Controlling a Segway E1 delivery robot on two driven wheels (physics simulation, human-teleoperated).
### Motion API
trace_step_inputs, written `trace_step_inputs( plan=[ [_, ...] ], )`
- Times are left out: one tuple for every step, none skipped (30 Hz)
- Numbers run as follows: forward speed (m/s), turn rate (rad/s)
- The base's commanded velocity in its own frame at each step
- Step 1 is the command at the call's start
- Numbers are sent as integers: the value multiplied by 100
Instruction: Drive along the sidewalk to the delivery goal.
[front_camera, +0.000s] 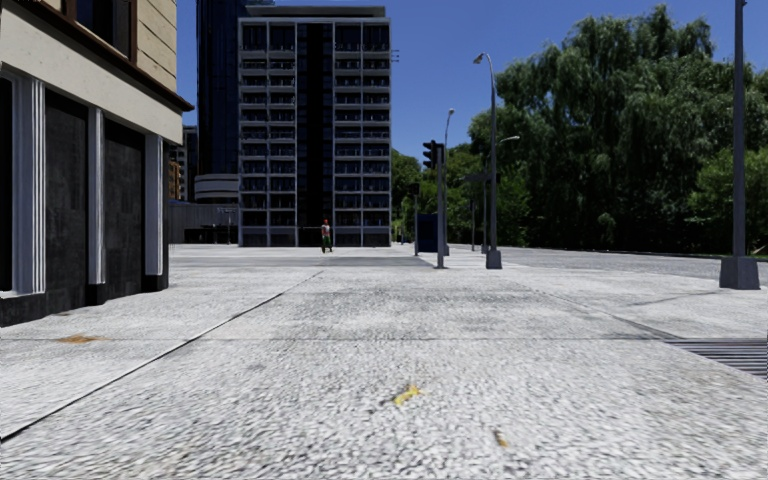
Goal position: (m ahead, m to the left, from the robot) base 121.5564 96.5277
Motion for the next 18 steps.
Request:
trace_step_inputs(
  plan=[
    [200,39],
    [200,39],
    [200,39],
    [200,39],
    [200,39],
    [200,39],
    [200,39],
    [200,39],
    [200,39],
    [200,39],
    [200,30],
    [200,30],
    [200,18],
    [200,13],
    [200,7],
    [200,0],
    [200,0],
    [200,0]
  ],
)
